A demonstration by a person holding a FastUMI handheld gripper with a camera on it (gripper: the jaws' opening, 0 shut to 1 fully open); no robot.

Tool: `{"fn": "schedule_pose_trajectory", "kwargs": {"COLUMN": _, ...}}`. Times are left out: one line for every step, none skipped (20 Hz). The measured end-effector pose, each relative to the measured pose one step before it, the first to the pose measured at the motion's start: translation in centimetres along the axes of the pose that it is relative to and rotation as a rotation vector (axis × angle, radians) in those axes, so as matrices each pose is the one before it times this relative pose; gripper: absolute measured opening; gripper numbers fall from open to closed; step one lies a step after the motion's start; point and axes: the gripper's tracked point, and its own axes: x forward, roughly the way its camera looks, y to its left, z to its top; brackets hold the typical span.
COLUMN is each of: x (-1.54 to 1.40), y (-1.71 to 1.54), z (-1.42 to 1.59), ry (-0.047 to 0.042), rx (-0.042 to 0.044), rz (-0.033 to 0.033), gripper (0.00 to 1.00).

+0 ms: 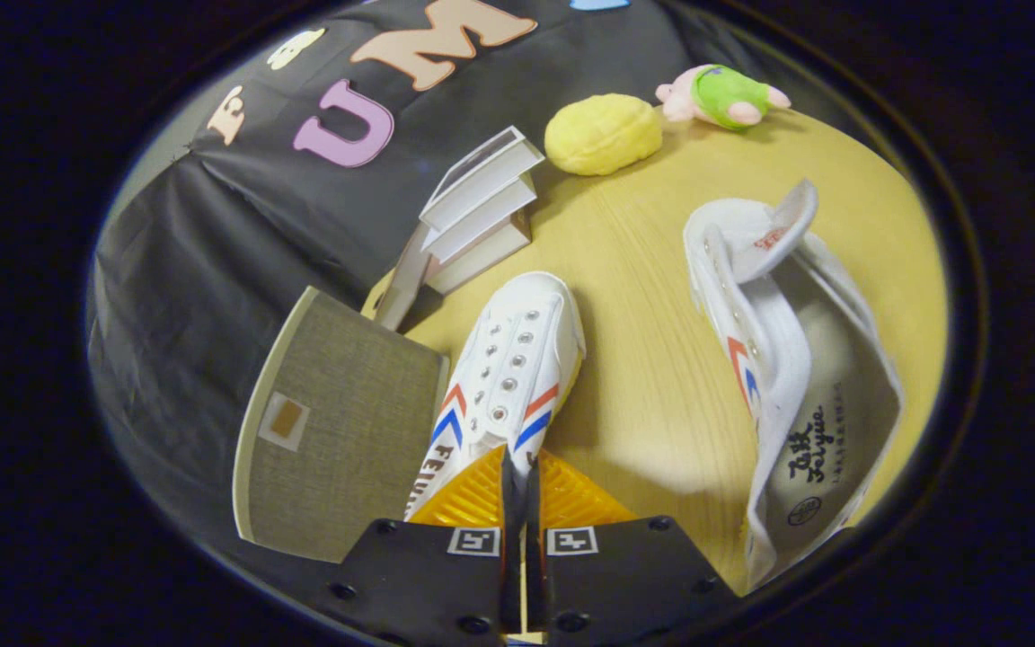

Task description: Open the storage box then place both shoes into the box .Put the left shoe in first, then the right shoe, with the right side of both shoes facing outward in a uniform manner.

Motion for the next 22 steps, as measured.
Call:
{"fn": "schedule_pose_trajectory", "kwargs": {"x": -0.376, "y": 0.511, "z": 0.38, "ry": -0.00779, "rx": 0.0241, "rz": 0.02407, "gripper": 0.05}}
{"fn": "schedule_pose_trajectory", "kwargs": {"x": -0.464, "y": 0.519, "z": 0.315, "ry": -0.00596, "rx": 0.01959, "rz": 0.0242, "gripper": 0.05}}
{"fn": "schedule_pose_trajectory", "kwargs": {"x": -0.546, "y": 0.707, "z": 0.422, "ry": -0.01185, "rx": 0.01691, "rz": 0.02478, "gripper": 0.05}}
{"fn": "schedule_pose_trajectory", "kwargs": {"x": -0.5, "y": 0.815, "z": 0.491, "ry": -0.00628, "rx": 0.00594, "rz": 0.0243, "gripper": 0.05}}
{"fn": "schedule_pose_trajectory", "kwargs": {"x": -0.598, "y": 0.786, "z": 0.444, "ry": -0.00581, "rx": 0.00737, "rz": 0.02576, "gripper": 0.05}}
{"fn": "schedule_pose_trajectory", "kwargs": {"x": -0.994, "y": 0.866, "z": 0.387, "ry": -0.00612, "rx": 0.01195, "rz": 0.02491, "gripper": 0.05}}
{"fn": "schedule_pose_trajectory", "kwargs": {"x": -0.761, "y": 0.919, "z": 0.365, "ry": -0.00618, "rx": 0.00552, "rz": 0.02545, "gripper": 0.05}}
{"fn": "schedule_pose_trajectory", "kwargs": {"x": -0.807, "y": 0.962, "z": 0.316, "ry": -0.00762, "rx": -0.00229, "rz": 0.01865, "gripper": 0.05}}
{"fn": "schedule_pose_trajectory", "kwargs": {"x": -0.701, "y": 0.908, "z": 0.218, "ry": -0.00842, "rx": -0.00573, "rz": 0.01441, "gripper": 0.05}}
{"fn": "schedule_pose_trajectory", "kwargs": {"x": -0.558, "y": 1.072, "z": 0.147, "ry": -0.00513, "rx": -0.00995, "rz": 0.01378, "gripper": 0.05}}
{"fn": "schedule_pose_trajectory", "kwargs": {"x": -0.364, "y": 1.172, "z": 0.107, "ry": -0.00663, "rx": -0.00684, "rz": 0.01749, "gripper": 0.05}}
{"fn": "schedule_pose_trajectory", "kwargs": {"x": -0.356, "y": 1.374, "z": 0.108, "ry": -0.00628, "rx": -0.00319, "rz": 0.02383, "gripper": 0.05}}
{"fn": "schedule_pose_trajectory", "kwargs": {"x": -0.285, "y": 1.498, "z": 0.12, "ry": -0.00191, "rx": -0.00236, "rz": 0.02748, "gripper": 0.05}}
{"fn": "schedule_pose_trajectory", "kwargs": {"x": -0.028, "y": 1.468, "z": -0.007, "ry": -0.00538, "rx": -0.00253, "rz": 0.02566, "gripper": 0.05}}
{"fn": "schedule_pose_trajectory", "kwargs": {"x": 0.077, "y": 1.452, "z": -0.082, "ry": 0.00573, "rx": -0.0122, "rz": 0.0194, "gripper": 0.05}}
{"fn": "schedule_pose_trajectory", "kwargs": {"x": 0.247, "y": 1.329, "z": -0.202, "ry": -0.00118, "rx": -0.01026, "rz": 0.01368, "gripper": 0.05}}
{"fn": "schedule_pose_trajectory", "kwargs": {"x": 0.444, "y": 1.197, "z": -0.235, "ry": 0.01281, "rx": -0.01392, "rz": 0.00871, "gripper": 0.05}}
{"fn": "schedule_pose_trajectory", "kwargs": {"x": 0.439, "y": 1.301, "z": -0.439, "ry": 0.0105, "rx": -0.01191, "rz": 0.00783, "gripper": 0.05}}
{"fn": "schedule_pose_trajectory", "kwargs": {"x": 0.607, "y": 1.067, "z": -0.511, "ry": 0.01569, "rx": -0.01038, "rz": 0.00349, "gripper": 0.05}}
{"fn": "schedule_pose_trajectory", "kwargs": {"x": 0.881, "y": 0.955, "z": -0.522, "ry": 0.02007, "rx": -0.00948, "rz": -0.00008, "gripper": 0.05}}
{"fn": "schedule_pose_trajectory", "kwargs": {"x": 0.958, "y": 0.777, "z": -0.585, "ry": 0.02515, "rx": -0.0056, "rz": -0.00897, "gripper": 0.05}}
{"fn": "schedule_pose_trajectory", "kwargs": {"x": 1.198, "y": 0.575, "z": -0.561, "ry": 0.02726, "rx": -0.00773, "rz": -0.01696, "gripper": 0.05}}
